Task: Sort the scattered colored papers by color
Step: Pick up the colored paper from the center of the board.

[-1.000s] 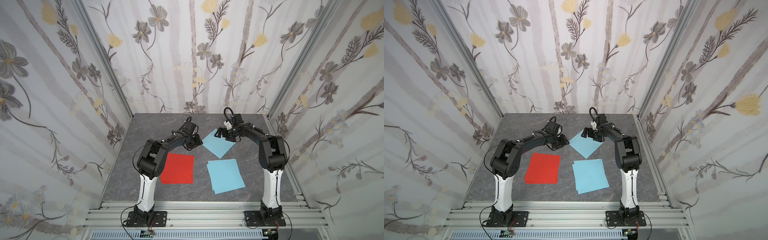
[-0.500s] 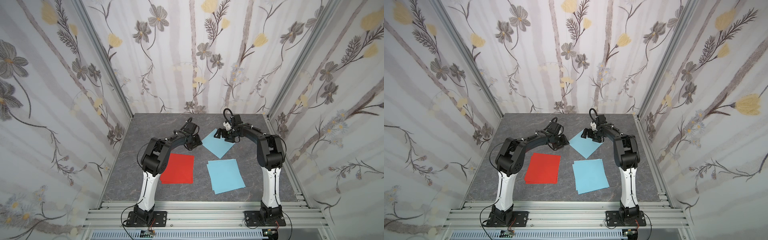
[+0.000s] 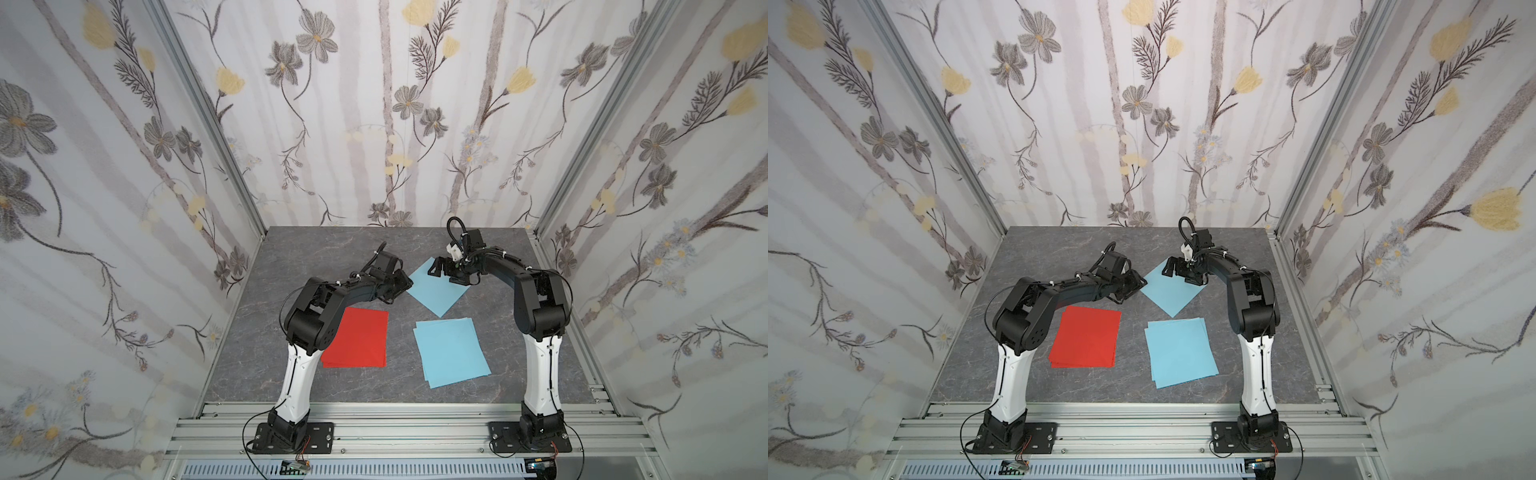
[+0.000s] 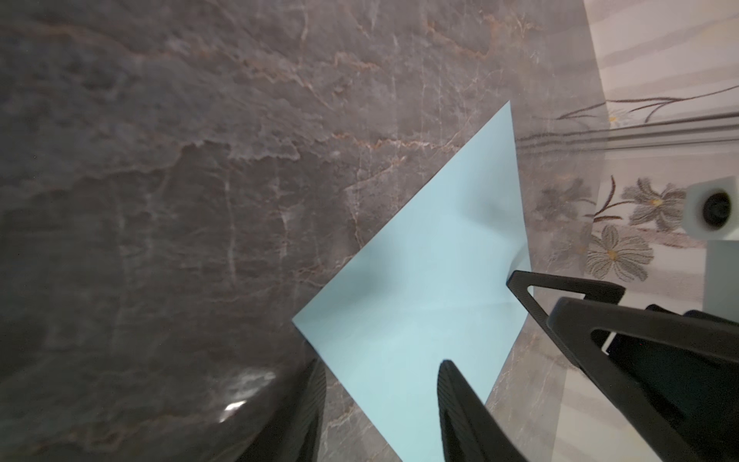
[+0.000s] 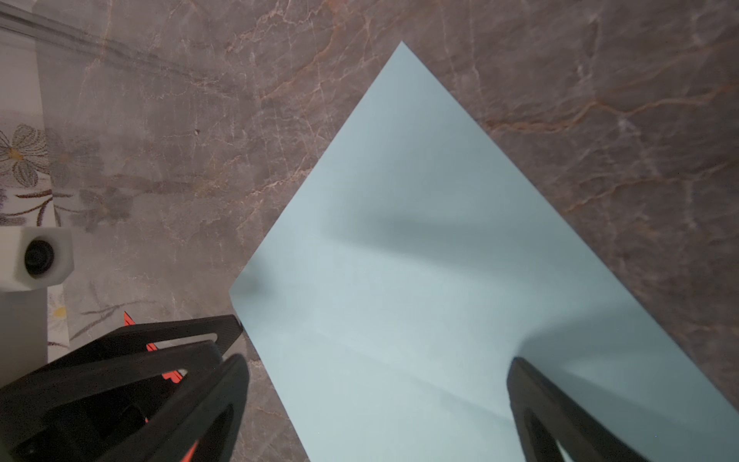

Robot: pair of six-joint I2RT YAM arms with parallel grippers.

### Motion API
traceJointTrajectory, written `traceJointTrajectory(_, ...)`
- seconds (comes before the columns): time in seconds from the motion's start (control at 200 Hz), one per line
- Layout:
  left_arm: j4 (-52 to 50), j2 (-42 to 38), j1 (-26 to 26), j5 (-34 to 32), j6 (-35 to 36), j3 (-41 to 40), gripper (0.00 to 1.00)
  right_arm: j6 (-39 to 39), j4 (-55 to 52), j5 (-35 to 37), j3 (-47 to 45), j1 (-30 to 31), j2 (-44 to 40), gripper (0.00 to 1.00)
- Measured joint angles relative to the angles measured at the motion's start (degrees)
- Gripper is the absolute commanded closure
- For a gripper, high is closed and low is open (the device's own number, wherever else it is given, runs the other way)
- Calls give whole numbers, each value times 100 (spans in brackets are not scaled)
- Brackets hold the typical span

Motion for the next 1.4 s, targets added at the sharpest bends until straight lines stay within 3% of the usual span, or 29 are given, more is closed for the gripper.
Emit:
traceJointTrajectory(0.28, 3036, 162, -146, -446, -1416, -1226, 51, -90, 13, -7, -37, 0, -24, 0)
traceJointTrajectory(0.664, 4940, 887, -378, -623, -2702, -1163, 50, -94, -24, 0, 2, 9, -4, 0)
traceJointTrajectory(0.899, 4144, 575, -501, -588, -2907, -1032, 51, -92, -61, 9, 42, 13, 22, 0)
traceJointTrajectory(0.959, 3810, 549, -503, -540, -2828, -890, 60, -90, -61, 9, 42, 13, 22, 0)
traceJointTrajectory(1.064, 3272, 654, -457, -363, -2542, -579, 90, -109, -72, 9, 48, 13, 22, 0)
traceJointTrajectory(1.114, 3088, 721, -433, -260, -2470, -448, 100, -146, -83, 9, 50, 13, 22, 0)
traceJointTrajectory(1.404, 2037, 1093, -398, 299, -1711, 608, 100, -188, -452, -42, 96, 35, -151, 0)
